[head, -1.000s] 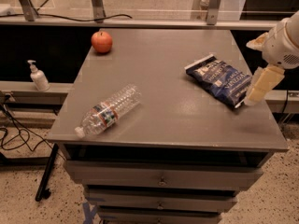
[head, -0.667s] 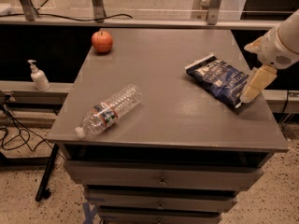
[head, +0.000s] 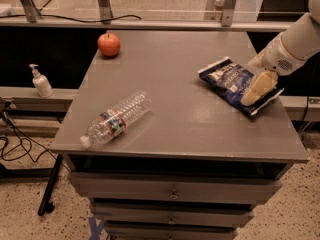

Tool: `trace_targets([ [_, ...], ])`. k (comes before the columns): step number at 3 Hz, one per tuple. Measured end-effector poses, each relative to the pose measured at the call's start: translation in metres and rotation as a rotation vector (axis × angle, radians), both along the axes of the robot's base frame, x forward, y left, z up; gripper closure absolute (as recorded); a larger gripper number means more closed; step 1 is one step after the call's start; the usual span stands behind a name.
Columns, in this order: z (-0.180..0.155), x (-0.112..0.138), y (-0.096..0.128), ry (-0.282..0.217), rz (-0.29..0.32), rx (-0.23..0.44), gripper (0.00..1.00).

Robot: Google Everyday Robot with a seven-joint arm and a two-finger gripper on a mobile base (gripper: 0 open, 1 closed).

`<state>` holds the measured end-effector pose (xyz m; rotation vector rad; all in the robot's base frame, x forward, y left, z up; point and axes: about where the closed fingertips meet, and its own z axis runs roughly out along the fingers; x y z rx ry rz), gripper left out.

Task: Move blue chip bag near apple

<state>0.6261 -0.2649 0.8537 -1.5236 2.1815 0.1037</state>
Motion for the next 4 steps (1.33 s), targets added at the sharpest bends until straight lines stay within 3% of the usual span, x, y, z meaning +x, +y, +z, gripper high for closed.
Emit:
trace_targets([
  [3, 0.021, 0.008, 0.015, 0.026, -0.014, 0.063, 0.87],
  [4, 0.042, 0.009, 0.033, 0.007, 0.018, 0.088, 1.00],
])
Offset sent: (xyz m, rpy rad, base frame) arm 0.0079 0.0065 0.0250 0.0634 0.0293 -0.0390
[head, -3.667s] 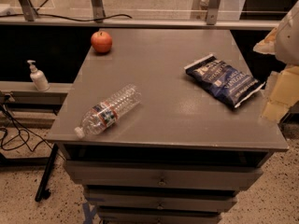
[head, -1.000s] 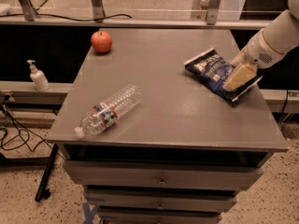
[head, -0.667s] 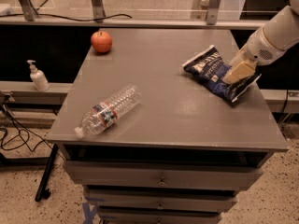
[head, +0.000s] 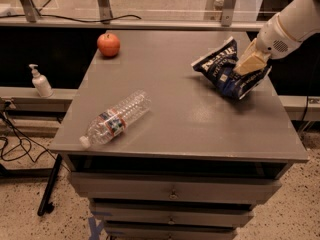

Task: Move blue chip bag near apple

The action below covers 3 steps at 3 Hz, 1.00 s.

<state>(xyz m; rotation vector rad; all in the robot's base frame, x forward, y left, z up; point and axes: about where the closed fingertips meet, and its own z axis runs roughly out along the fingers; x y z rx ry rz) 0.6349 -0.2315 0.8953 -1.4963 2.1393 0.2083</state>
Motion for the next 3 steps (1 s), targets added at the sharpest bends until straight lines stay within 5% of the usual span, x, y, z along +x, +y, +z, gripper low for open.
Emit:
trace_targets([
  [1, 0.0337, 0.0023, 0.0205, -0.046, -0.001, 0.062, 1.00],
  [3, 0.0297, 0.0074, 0.0200, -0.037, -0.031, 0.119, 1.00],
])
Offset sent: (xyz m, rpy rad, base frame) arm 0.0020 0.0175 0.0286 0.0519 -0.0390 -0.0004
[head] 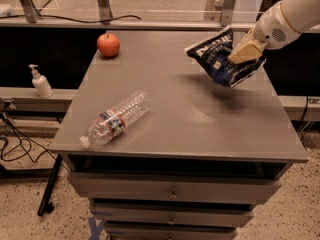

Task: Move blue chip bag near apple

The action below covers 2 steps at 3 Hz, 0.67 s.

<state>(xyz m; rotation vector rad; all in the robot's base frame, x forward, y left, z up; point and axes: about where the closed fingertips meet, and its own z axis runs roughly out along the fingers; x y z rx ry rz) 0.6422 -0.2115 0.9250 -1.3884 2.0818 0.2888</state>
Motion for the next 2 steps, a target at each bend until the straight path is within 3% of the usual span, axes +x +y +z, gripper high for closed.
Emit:
trace_targets([
  [2, 0.039, 0.077, 0.039, -0.112, -0.118, 0.176, 1.00],
])
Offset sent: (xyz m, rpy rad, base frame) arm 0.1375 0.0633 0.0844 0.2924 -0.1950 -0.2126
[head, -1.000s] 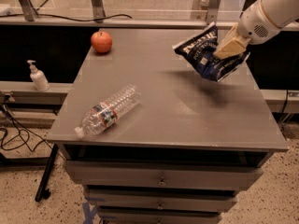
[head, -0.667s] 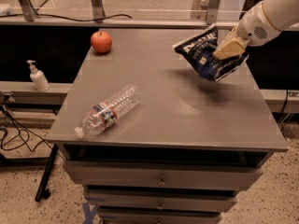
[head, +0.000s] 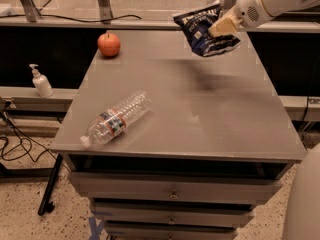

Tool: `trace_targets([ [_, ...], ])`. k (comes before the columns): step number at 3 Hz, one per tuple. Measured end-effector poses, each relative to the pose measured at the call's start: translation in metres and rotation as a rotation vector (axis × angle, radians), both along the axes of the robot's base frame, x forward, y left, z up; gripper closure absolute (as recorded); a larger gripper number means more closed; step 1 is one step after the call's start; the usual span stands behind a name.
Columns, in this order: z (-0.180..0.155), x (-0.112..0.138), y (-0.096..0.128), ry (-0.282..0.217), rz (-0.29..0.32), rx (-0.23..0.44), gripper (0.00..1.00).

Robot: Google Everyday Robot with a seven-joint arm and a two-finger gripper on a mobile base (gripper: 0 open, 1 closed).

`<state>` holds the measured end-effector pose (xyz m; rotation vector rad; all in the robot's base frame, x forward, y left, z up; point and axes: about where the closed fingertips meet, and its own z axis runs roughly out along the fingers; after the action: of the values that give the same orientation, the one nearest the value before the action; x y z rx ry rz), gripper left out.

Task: Move blue chip bag near apple

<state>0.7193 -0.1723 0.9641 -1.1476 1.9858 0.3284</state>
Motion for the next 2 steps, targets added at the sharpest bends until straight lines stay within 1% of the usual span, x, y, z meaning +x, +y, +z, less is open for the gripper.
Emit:
trace_targets([
  [1, -0.005, 0.045, 0.028, 0.023, -0.076, 0.055, 1.00],
  [2, -0.027, 0.082, 0.062, 0.089, -0.144, 0.097, 1.00],
])
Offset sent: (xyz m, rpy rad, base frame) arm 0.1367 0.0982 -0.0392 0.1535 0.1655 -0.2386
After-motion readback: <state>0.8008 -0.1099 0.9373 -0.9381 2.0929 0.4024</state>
